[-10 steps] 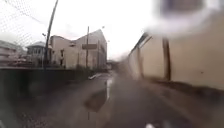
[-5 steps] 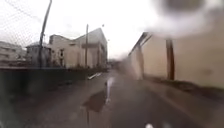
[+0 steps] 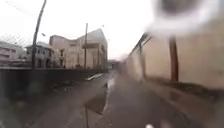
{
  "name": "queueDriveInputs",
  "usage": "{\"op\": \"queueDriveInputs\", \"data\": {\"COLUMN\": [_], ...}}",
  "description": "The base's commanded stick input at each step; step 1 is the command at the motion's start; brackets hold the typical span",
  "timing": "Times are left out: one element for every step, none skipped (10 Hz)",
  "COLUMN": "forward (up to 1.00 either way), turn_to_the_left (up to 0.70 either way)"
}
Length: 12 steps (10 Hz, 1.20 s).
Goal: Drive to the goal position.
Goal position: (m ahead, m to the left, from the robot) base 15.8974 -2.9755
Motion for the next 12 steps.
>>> {"op": "queueDriveInputs", "data": {"forward": [0.5,0.5,0.5,0.5,0.5,0.5,0.5,0.5,0.5,0.5,0.5,0.5], "turn_to_the_left": [0.07,0.07,0.07,0.07,0.07,0.07,0.07,0.07,0.07,0.07,0.07,0.07]}}
